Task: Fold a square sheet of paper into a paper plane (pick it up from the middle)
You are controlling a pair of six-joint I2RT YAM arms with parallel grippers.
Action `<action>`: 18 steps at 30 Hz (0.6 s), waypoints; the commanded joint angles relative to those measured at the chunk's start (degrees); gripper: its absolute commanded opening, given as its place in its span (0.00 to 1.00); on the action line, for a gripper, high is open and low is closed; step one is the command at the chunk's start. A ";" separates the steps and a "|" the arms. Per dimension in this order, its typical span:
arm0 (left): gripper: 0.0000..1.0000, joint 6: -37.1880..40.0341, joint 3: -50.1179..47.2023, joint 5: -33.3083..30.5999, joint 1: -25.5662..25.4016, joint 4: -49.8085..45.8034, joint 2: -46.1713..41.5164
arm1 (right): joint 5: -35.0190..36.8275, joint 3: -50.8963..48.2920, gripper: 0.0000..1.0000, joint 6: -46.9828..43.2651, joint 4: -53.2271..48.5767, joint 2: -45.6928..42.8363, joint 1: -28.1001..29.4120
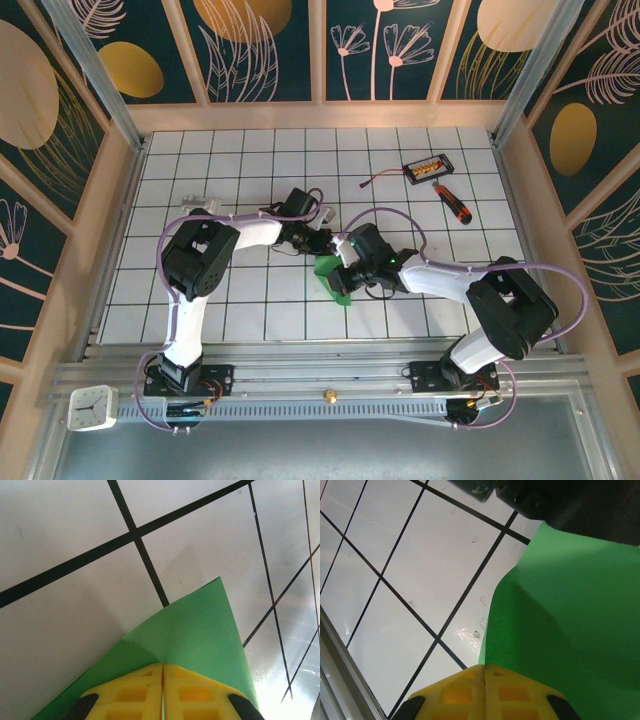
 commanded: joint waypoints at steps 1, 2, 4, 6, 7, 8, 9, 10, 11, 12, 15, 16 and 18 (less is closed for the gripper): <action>0.11 1.24 0.21 -0.79 -0.72 -4.21 3.04 | -0.22 -0.08 0.05 -1.42 1.34 0.54 -0.92; 0.11 1.31 0.34 -0.82 -0.70 -4.23 3.04 | -0.30 -0.21 0.06 -1.54 1.34 0.45 -1.06; 0.13 1.27 0.76 -1.04 -0.75 -4.39 3.27 | -0.48 -0.47 0.06 -1.66 1.51 0.49 -1.56; 0.17 1.35 1.22 -1.69 -0.72 -4.74 3.39 | -0.61 -0.63 0.06 -1.75 1.53 0.27 -1.85; 0.21 1.36 1.47 -2.11 -0.72 -4.90 3.22 | -0.74 -0.80 0.06 -1.77 1.60 0.17 -2.04; 0.23 1.32 1.80 -2.47 -0.76 -5.07 3.07 | -0.83 -0.98 0.06 -1.85 1.65 0.01 -2.07; 0.26 1.38 2.09 -2.75 -0.71 -5.18 2.78 | -1.00 -1.32 0.06 -1.66 1.69 -0.19 -2.14; 0.29 1.32 2.52 -3.06 -0.71 -5.19 2.40 | -1.16 -1.73 0.05 -1.46 1.85 -0.45 -2.18; 0.33 1.07 2.90 -3.15 -0.73 -5.04 1.98 | -1.46 -2.11 0.04 -1.27 2.08 -0.65 -2.14; 0.37 0.86 3.34 -3.37 -0.71 -4.93 1.43 | -1.87 -2.62 0.04 -0.92 2.38 -0.89 -2.13; 0.43 0.18 4.30 -4.02 -0.71 -4.20 -0.76 | -2.88 -4.34 0.03 0.09 3.68 -1.96 -2.28; 0.45 -0.20 4.30 -4.24 -0.71 -3.55 -1.65 | -3.23 -5.00 0.03 0.53 4.28 -2.43 -2.29; 0.47 -1.04 4.05 -4.94 -0.70 -2.37 -3.41 | -3.84 -6.02 0.02 1.36 5.53 -3.12 -2.39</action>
